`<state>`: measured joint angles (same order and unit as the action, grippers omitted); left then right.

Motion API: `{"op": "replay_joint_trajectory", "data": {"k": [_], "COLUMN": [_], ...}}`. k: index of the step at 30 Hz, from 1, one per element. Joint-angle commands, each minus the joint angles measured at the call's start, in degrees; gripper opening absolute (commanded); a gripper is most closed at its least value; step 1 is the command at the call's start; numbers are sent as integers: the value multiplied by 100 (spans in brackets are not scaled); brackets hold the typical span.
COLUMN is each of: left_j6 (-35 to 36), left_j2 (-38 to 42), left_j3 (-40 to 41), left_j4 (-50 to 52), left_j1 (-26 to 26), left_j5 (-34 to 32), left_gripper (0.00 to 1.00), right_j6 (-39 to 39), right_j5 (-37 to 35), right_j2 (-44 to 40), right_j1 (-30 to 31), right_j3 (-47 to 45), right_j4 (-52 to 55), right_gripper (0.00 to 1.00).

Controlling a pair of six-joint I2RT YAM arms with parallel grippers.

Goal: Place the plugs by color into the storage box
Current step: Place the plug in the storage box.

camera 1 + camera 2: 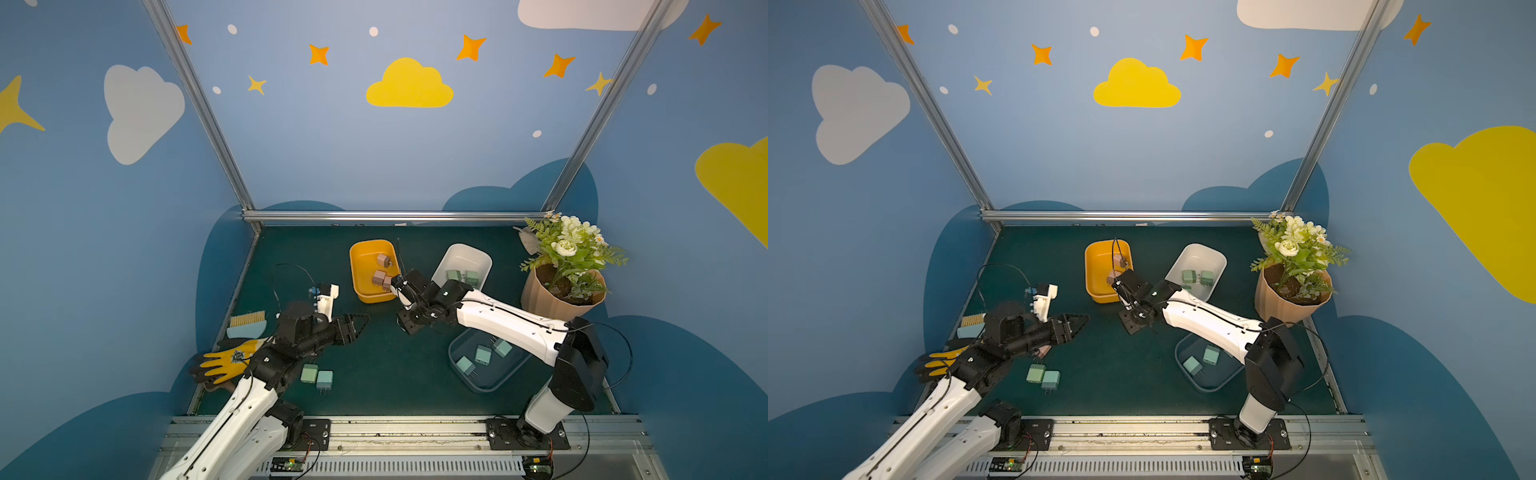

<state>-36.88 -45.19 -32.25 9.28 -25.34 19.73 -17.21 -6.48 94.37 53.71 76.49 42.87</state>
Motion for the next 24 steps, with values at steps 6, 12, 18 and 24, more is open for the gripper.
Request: {"op": "replay_joint_trajectory", "data": {"k": [6,12,18,24], "left_j6": [755,744,611,185], "left_j2": [-2040,-3280,-3895,-4133], "left_j3": [-856,-1624,-1809,-1724], "left_j4": [-1434,-2183,-2640,-3307], "left_j1": [-1030,-1557,-1878,-2035], "left_j5": [-21,398,464,633], "left_gripper": [69,69,69,69], "right_j6": [-741,-961,-1402,-1953], "right_j5": [-927,-1447,-1304,-1679], "right_j2": [-1144,-1740,-2207,-2236], "right_j1": [-265,-363,-779,-1187], "right_j3": [-896,-1401,-2097,-2538], "right_j4": [802,1048,1065,997], "right_gripper": [44,39,39,37]}}
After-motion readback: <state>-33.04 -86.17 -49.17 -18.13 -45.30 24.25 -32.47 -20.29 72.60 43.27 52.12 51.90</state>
